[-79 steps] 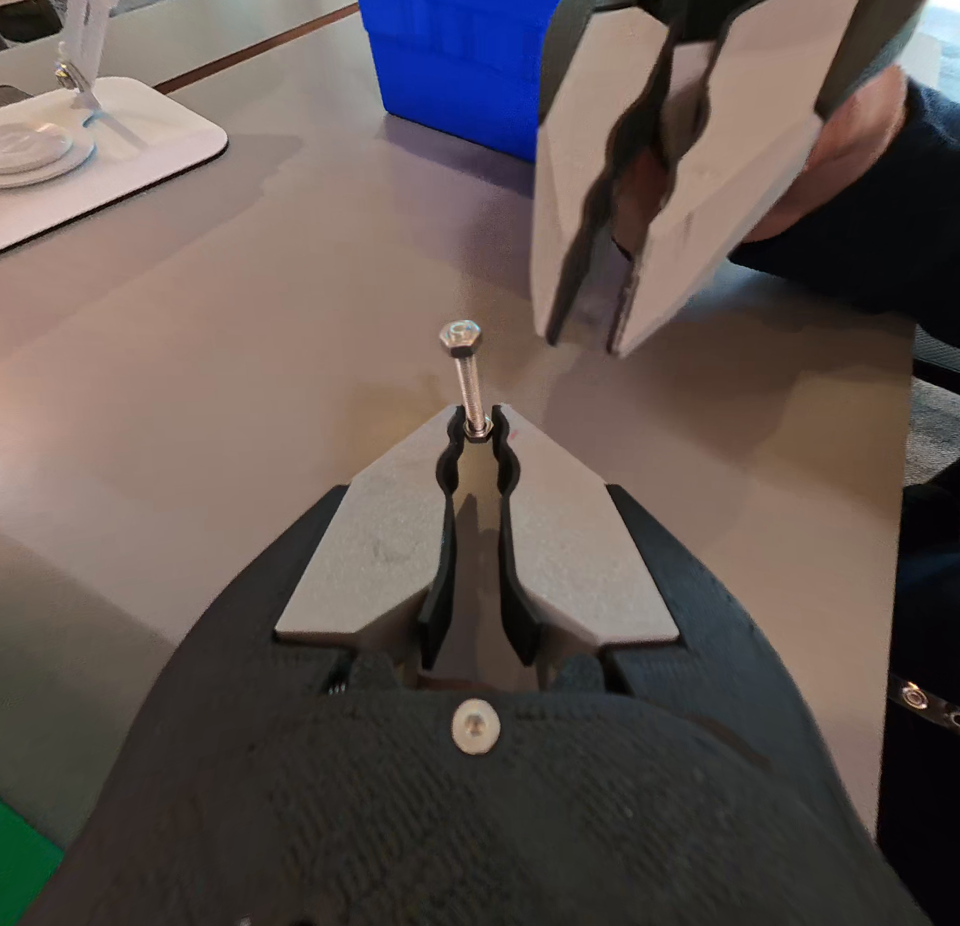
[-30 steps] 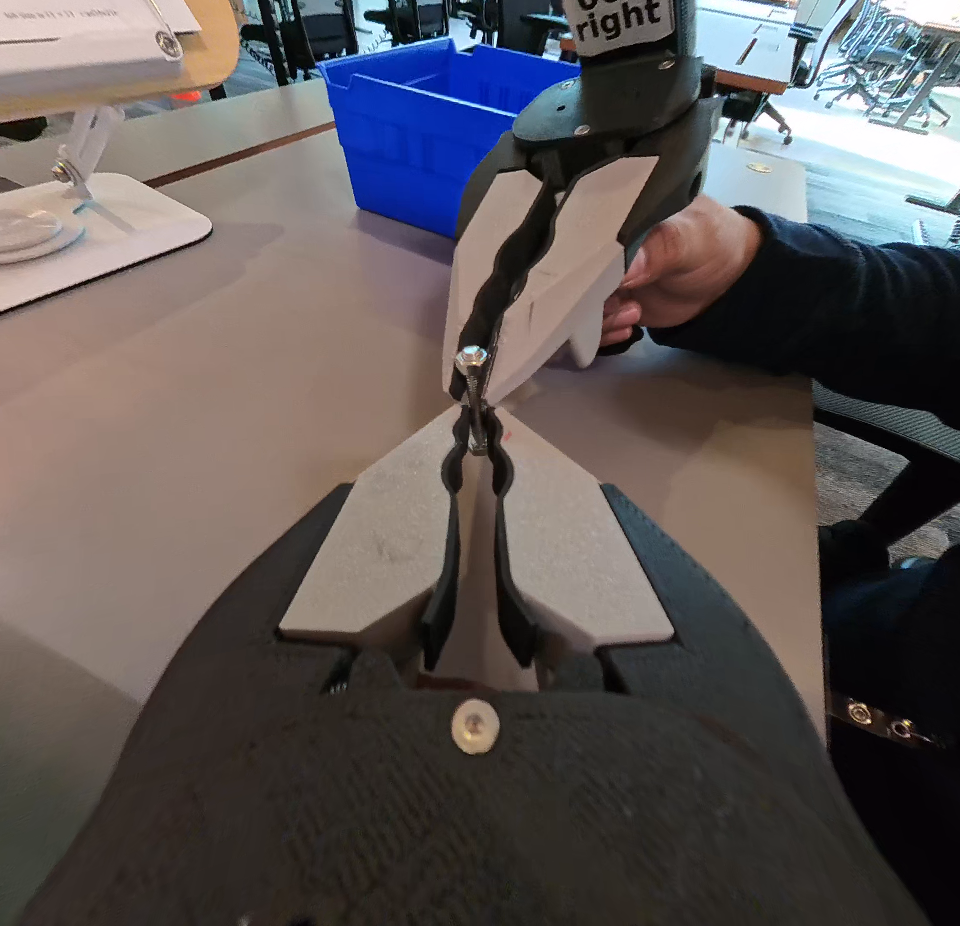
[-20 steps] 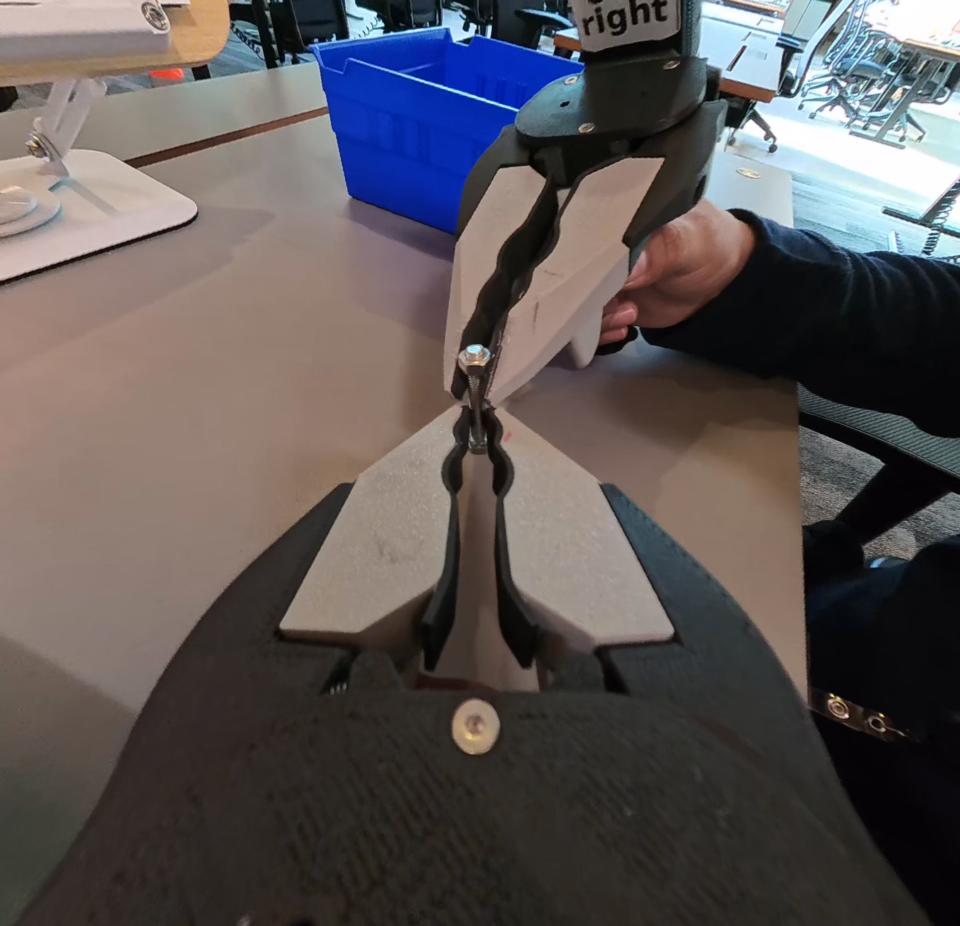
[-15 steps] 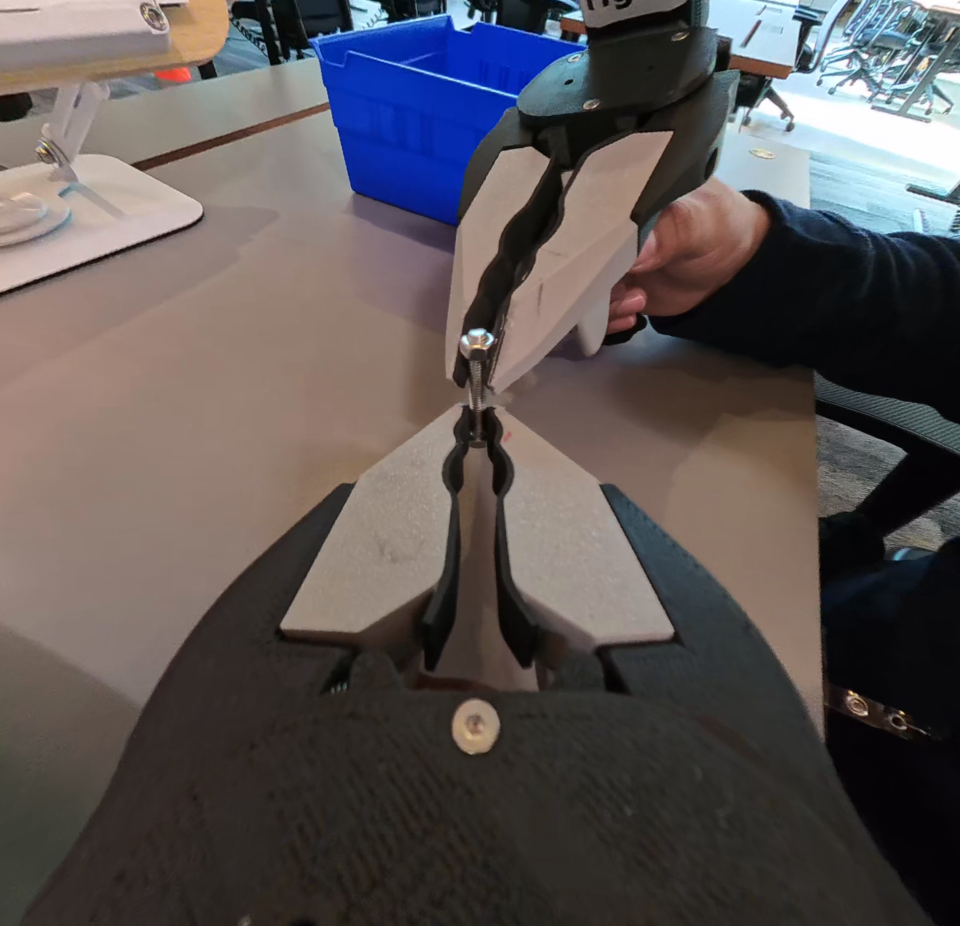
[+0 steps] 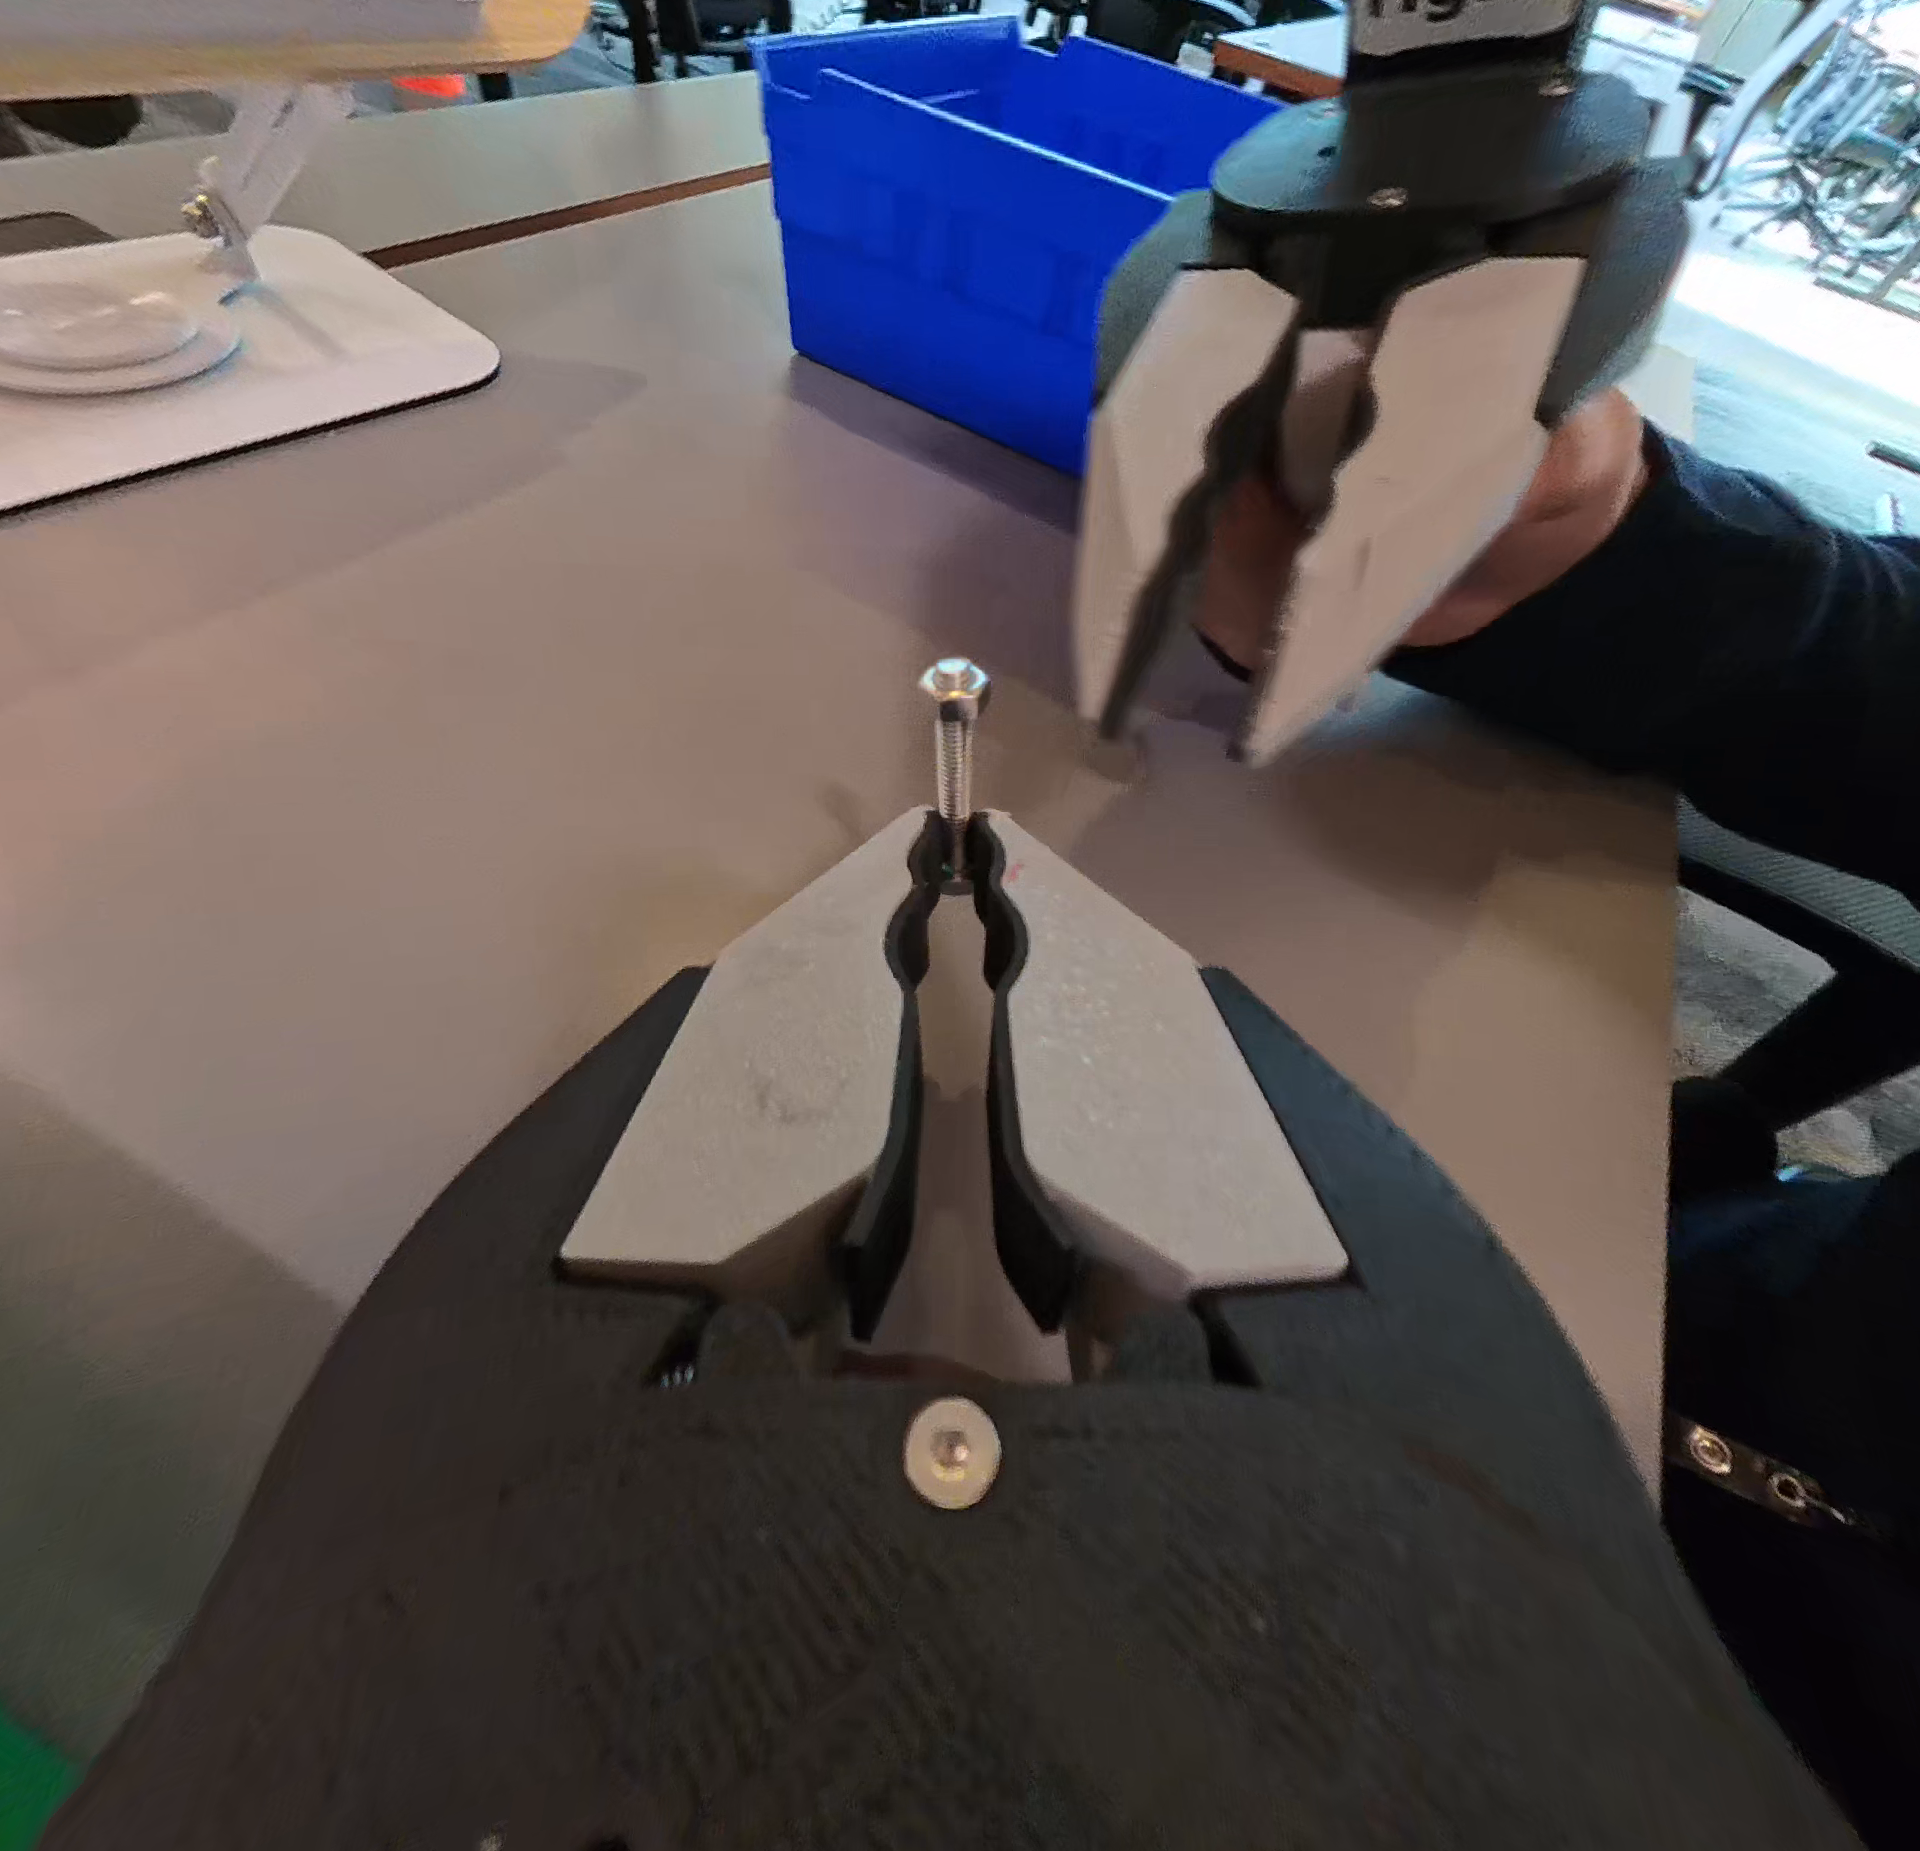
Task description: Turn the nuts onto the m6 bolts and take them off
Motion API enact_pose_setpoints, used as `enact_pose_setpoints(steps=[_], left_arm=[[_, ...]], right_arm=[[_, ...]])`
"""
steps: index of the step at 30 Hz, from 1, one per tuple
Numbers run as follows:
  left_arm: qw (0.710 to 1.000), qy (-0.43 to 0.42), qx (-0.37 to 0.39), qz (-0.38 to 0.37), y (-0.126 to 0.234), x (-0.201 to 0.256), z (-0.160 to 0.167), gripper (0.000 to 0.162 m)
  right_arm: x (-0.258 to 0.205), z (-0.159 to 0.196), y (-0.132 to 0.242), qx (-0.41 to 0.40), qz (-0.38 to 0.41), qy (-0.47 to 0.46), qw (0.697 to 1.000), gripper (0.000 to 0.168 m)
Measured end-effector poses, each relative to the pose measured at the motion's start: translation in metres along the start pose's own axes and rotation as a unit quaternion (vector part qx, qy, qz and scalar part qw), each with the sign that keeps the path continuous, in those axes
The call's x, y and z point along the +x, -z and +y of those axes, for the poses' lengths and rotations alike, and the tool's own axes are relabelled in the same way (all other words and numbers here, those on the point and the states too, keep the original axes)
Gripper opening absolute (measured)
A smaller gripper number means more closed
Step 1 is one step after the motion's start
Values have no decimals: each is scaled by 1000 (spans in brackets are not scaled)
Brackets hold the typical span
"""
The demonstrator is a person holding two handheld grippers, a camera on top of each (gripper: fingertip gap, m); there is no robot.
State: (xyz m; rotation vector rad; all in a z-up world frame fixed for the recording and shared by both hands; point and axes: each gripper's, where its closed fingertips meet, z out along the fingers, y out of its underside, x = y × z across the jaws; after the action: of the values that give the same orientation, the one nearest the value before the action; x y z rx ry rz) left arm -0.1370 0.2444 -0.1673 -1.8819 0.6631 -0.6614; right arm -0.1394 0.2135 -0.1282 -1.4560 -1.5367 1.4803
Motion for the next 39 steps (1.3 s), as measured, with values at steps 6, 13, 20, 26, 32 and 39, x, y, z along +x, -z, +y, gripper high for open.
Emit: enact_pose_setpoints(steps=[6,13,20,26,32,39], left_arm=[[1000,-19,-11,11,-4,9,3,3],[1000,-14,-7,4,-3,5,2,3],[999,-32,3,31,-3,18,-2,3],[999,4,26,-32,6,-11,-9,2],[999,-29,13,-1,-2,8,-6,3],[999,11,34,-37,7,-14,-11,3]], right_arm=[[1,-3,-6,10,-9,-16,1000,16],[-8,-14,6,36,-21,8,999,25],[8,-8,-2,26,29,16,999,45],[-5,-11,6,34,3,29,999,15],[17,-10,-4,28,44,15,999,52],[-3,-23,16,71,-12,4,997,19]])
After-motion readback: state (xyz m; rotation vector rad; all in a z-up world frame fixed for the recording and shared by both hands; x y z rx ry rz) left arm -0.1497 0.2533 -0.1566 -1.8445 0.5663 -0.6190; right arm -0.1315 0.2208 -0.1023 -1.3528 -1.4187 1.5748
